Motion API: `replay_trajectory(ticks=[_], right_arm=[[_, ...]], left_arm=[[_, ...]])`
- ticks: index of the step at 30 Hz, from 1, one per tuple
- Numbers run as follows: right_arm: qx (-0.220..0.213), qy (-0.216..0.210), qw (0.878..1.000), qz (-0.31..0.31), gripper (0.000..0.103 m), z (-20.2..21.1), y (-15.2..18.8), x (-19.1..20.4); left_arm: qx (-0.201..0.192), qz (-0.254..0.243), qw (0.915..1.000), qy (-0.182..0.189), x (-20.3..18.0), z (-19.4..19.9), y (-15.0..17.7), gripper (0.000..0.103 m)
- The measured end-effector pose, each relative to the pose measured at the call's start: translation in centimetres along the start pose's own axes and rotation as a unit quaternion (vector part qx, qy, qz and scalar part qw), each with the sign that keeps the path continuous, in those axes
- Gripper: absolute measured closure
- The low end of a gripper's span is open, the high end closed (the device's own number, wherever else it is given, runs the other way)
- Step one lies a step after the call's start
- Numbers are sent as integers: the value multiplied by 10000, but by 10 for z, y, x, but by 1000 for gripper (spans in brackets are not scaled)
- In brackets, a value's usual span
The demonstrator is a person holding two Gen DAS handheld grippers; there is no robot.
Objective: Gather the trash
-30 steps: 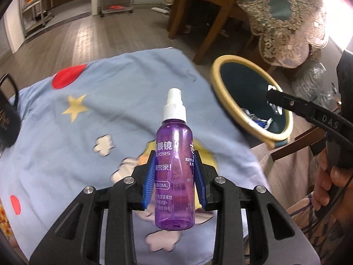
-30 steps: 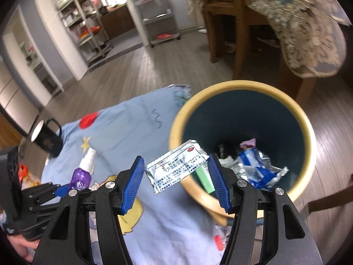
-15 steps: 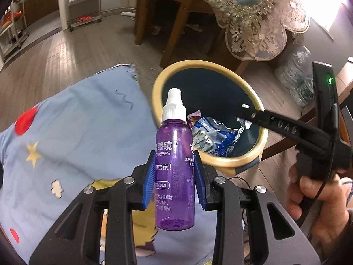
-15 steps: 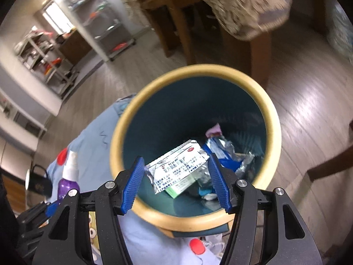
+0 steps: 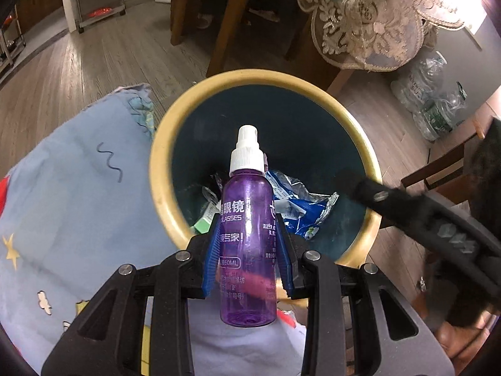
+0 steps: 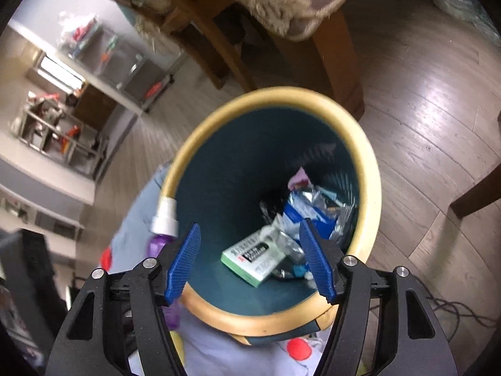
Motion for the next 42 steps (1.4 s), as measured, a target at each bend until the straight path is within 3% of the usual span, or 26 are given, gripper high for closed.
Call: replay_trajectory(ticks=[7, 11, 19, 24, 28, 35, 38, 42], right_arm=[[-371, 13, 9987, -338, 34, 18, -6, -14], [-491, 38, 9981, -369, 34, 28, -6, -17], [-475, 94, 9987, -158, 34, 36, -2, -14], [-339, 267, 9975, 555, 31, 43, 12, 6], [-425, 385, 9902, 1275, 27, 60, 23, 26], [-651, 548, 9555, 2824, 21, 97, 55, 66], [-741, 535, 9492, 3013, 19, 109, 66, 67], [-866, 511, 9508, 2930, 18, 126, 74, 55]], left_arm=[[182, -111, 9998, -61, -14, -25, -8, 71], [74, -75, 9999, -58, -17, -26, -12, 55], [-130, -75, 9999, -73, -5, 4, 6, 49], [-295, -92, 9995, -40, -1, 30, 29, 45], [-505, -15, 9986, -150, 3, 56, 50, 33], [-876, 45, 9951, -456, 5, 96, 86, 21], [-1126, 81, 9912, -690, 7, 117, 96, 18], [-1354, 126, 9868, -879, 9, 136, 105, 16]])
Point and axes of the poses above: each gripper's, at about its wrist camera, not at the fingertips, and z roughly against the way its jaws point, x to its left, y to its underside, the point moved 5 cm from there along -z, roughly the way its jaws point
